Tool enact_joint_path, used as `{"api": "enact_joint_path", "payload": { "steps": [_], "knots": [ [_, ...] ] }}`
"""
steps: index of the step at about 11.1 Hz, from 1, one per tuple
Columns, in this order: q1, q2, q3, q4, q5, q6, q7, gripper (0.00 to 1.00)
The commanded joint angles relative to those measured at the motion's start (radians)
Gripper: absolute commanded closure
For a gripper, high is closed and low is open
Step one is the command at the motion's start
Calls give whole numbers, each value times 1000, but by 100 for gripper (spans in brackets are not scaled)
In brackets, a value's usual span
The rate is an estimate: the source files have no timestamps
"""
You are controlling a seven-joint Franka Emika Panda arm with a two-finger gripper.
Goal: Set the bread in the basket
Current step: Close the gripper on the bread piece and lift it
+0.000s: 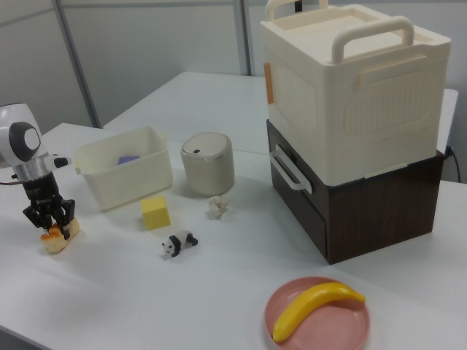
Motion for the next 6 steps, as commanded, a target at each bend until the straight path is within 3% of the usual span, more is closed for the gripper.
{"api": "enact_joint_path", "payload": {
  "steps": [1,2,3,4,6],
  "knots": [
    [-14,-60,3,47,-8,-89,-44,100],
    [-30,-63,3,128,21,-202,-128,100],
    [-55,-62,-10,227,135,-265,-174,100],
    [-76,-62,-26,298,188,-284,-181,100],
    [-96,-60,-81,374,228,-275,-146,100]
  ]
}}
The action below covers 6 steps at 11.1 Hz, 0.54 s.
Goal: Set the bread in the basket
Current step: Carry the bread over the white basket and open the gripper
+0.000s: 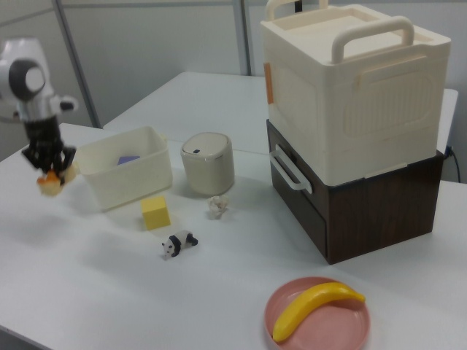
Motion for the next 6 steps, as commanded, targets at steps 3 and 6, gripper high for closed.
{"api": "enact_joint_path", "payload": {
  "steps": [3,6],
  "knots": [
    [-63,21,-104,97,142,313,221,99],
    [-57,104,-110,97,129,521,427,1]
  ]
}}
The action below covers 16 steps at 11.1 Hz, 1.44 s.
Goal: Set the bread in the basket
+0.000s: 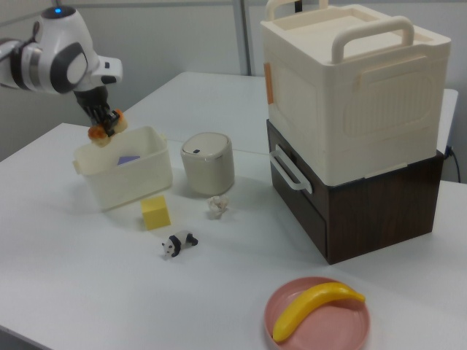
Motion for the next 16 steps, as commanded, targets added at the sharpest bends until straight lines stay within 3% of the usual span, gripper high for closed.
{"api": "enact_joint_path", "payload": {
  "steps": [1,5,8,9,11,13,16],
  "knots": [
    [23,57,-11,9,-23,94,148,0],
    [0,31,-11,9,-61,1,135,0],
    [-113,-80,19,-9,-100,-412,-229,0],
    [-142,-117,25,-10,-121,-497,-273,0],
    [-210,-188,47,-38,-224,-555,-293,0],
    [-241,-219,42,-50,-227,-553,-391,0],
    [-242,-222,-16,-50,-215,-520,-390,0]
  ]
}}
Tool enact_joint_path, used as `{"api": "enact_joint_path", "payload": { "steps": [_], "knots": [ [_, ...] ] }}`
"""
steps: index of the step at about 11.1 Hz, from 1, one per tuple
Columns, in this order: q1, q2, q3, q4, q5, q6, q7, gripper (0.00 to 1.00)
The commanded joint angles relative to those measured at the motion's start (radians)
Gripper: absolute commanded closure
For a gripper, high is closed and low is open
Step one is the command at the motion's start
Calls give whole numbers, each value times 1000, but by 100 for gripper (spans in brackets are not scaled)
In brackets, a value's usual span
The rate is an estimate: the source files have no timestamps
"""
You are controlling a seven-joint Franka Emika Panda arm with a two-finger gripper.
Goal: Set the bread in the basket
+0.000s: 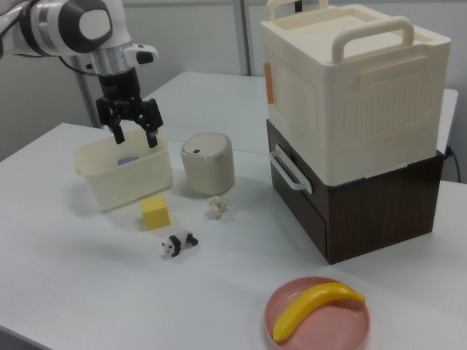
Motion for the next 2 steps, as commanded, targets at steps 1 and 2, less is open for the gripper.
{"api": "enact_joint_path", "payload": {
  "steps": [1,2],
  "knots": [
    [13,-29,-47,-40,-8,40,-17,0],
    [16,-29,-53,-40,-8,41,-25,0]
  ]
}}
